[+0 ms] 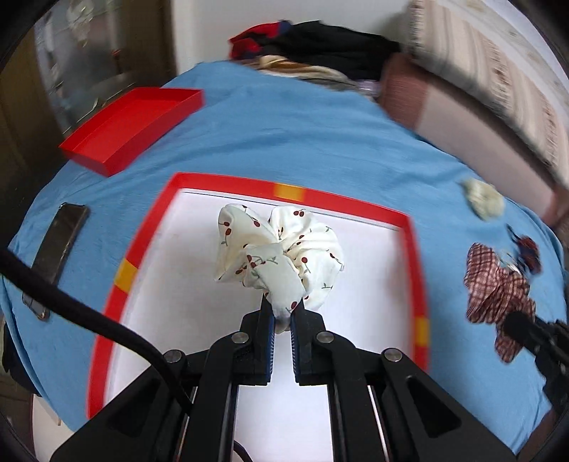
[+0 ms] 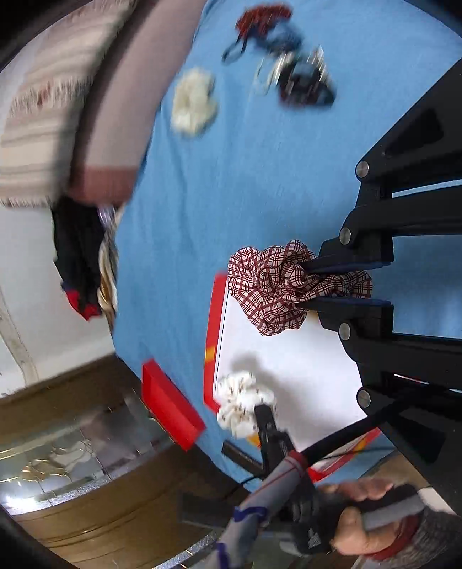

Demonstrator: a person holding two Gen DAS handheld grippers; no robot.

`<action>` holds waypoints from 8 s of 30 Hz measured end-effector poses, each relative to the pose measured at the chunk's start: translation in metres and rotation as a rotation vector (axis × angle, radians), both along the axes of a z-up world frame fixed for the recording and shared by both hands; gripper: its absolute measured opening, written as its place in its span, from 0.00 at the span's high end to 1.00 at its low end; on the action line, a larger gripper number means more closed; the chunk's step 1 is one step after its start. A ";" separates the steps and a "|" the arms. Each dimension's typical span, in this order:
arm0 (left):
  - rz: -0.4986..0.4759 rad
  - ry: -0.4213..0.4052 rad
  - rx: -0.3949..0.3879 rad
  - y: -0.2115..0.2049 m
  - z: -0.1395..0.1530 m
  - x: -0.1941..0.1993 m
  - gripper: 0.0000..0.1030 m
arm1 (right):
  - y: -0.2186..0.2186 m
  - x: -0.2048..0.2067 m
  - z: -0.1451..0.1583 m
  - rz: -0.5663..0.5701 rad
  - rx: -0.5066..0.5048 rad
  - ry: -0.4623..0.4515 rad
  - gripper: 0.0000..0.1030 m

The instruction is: Organize jewelry

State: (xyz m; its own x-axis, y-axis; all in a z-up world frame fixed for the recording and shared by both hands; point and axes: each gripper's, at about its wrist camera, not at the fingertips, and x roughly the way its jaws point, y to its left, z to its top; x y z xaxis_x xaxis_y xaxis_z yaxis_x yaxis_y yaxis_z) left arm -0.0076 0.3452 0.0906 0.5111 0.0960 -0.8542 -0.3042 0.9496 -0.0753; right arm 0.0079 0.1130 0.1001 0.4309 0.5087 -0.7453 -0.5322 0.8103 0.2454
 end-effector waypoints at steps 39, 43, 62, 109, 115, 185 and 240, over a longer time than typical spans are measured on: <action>-0.305 -0.013 -0.101 -0.182 0.012 0.012 0.43 | -0.253 -0.025 -0.032 -0.427 -0.047 -0.004 0.38; -0.390 0.024 -0.149 -0.237 -0.008 0.039 0.43 | -0.286 -0.011 -0.031 -0.486 -0.015 -0.011 0.38; -0.533 0.182 -0.448 -0.321 -0.060 0.125 0.89 | -0.310 0.115 -0.059 -0.575 0.130 0.110 0.54; -0.299 0.057 -0.463 -0.156 -0.039 0.004 0.61 | -0.180 0.029 -0.080 -0.170 0.152 0.210 0.94; -0.328 0.068 -0.470 -0.169 -0.043 0.005 0.61 | -0.247 0.014 -0.071 -0.382 0.086 0.145 0.94; 0.175 -0.050 -0.073 0.073 -0.008 -0.128 0.60 | 0.091 0.016 -0.029 0.071 0.038 0.041 0.55; -0.533 0.085 -0.171 -0.326 -0.046 0.119 0.45 | -0.379 0.037 -0.068 -0.621 0.149 0.099 0.64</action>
State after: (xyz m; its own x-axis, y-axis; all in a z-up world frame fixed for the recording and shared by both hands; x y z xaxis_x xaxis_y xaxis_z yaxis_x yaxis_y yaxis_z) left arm 0.1110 0.0196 0.0450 0.3797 -0.2995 -0.8753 0.2021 0.9501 -0.2375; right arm 0.0448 -0.2663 0.0319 0.6110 0.2877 -0.7375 0.0558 0.9136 0.4027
